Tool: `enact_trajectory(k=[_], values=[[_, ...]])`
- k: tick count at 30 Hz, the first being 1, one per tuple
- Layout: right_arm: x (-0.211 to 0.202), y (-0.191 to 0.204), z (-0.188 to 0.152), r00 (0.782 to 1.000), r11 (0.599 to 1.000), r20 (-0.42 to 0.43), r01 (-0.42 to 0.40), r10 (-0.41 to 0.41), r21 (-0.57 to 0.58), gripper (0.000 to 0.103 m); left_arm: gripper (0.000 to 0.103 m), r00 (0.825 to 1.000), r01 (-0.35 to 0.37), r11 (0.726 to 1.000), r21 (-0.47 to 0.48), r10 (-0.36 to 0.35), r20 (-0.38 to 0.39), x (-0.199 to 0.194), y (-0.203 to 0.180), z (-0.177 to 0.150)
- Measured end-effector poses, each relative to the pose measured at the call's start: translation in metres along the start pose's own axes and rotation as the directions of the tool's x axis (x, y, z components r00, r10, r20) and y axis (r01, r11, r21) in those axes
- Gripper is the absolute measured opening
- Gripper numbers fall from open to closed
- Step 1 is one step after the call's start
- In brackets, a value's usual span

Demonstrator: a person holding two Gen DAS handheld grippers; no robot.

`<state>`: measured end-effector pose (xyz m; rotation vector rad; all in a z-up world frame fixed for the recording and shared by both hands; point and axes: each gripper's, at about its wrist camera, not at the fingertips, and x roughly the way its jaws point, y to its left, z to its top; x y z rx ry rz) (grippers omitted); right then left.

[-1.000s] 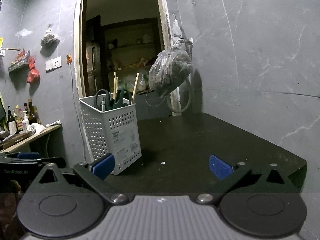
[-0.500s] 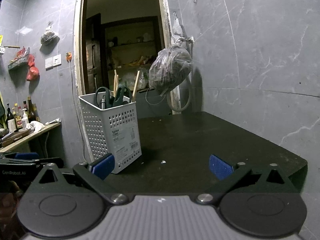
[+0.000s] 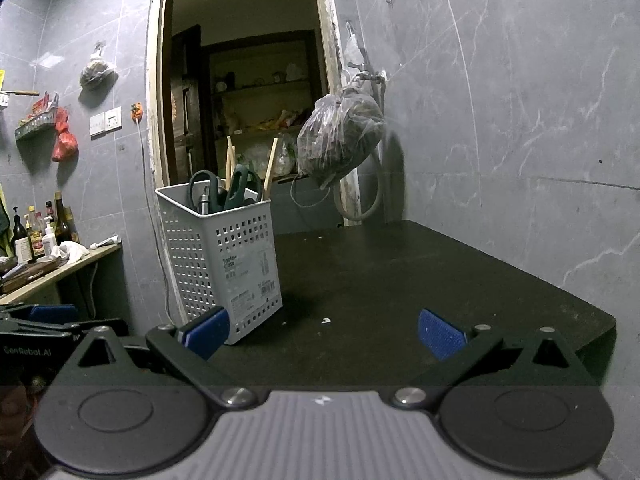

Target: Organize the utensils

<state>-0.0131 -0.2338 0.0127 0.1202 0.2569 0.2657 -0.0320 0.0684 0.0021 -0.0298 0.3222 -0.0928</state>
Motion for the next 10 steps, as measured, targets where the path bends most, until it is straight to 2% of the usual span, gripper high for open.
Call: enact_trajectory(k=[10], values=[[0.003, -0.0026, -0.0026, 1.0, 1.0, -0.003, -0.008, 0.008, 0.004, 0.103, 0.102, 1.0, -0.002, 1.0, 0.011, 0.002, -0.006, 0.0032, -0.0007, -0.0011]])
